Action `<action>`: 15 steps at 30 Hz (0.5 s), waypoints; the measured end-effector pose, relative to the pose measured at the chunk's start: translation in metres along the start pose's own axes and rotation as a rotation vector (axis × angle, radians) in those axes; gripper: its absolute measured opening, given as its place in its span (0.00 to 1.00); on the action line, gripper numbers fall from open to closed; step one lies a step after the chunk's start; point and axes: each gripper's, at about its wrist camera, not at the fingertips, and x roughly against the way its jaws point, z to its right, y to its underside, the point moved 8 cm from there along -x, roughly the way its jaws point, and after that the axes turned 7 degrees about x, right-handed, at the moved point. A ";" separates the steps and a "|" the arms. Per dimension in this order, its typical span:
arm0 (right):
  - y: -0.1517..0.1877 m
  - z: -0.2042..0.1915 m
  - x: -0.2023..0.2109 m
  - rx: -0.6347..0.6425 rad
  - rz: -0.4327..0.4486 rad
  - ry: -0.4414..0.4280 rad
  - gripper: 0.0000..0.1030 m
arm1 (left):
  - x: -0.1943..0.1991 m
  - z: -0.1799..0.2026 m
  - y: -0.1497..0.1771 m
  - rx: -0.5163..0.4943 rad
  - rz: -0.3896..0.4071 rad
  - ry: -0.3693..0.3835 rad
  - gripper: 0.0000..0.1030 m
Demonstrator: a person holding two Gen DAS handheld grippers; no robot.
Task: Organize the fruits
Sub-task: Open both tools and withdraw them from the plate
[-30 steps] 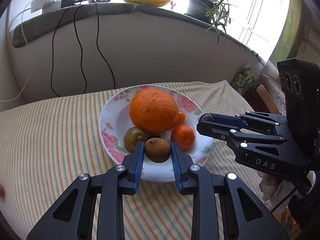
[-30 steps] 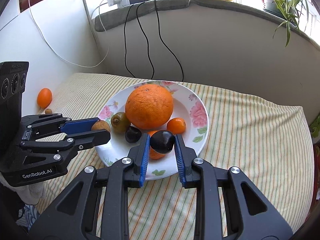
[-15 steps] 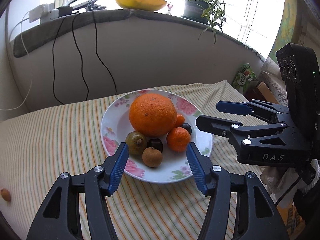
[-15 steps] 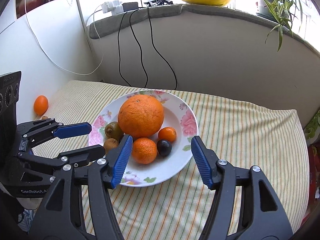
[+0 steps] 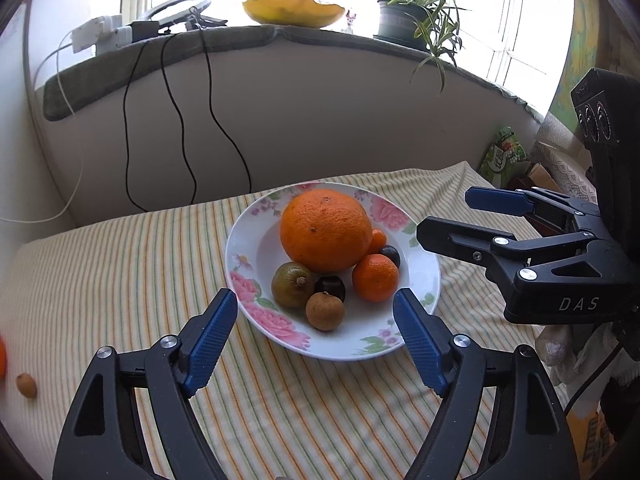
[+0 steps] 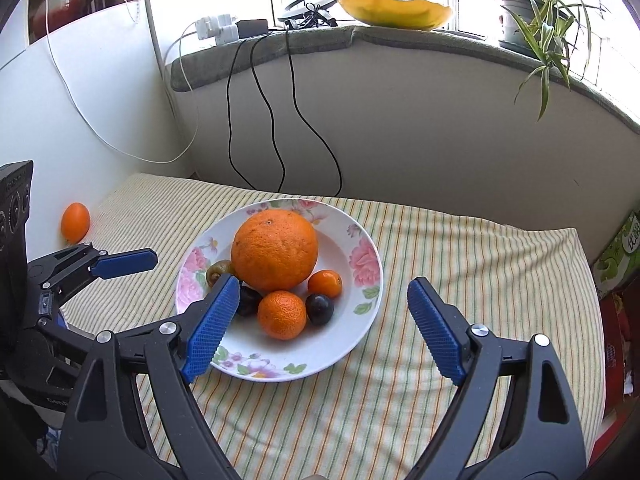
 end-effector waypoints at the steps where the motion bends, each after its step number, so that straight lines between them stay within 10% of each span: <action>1: 0.000 -0.001 0.001 0.000 0.001 -0.001 0.86 | 0.001 -0.001 0.000 0.002 0.002 -0.003 0.78; 15: -0.013 -0.028 0.008 0.016 0.036 -0.014 0.86 | 0.037 -0.025 -0.001 0.033 0.068 -0.030 0.78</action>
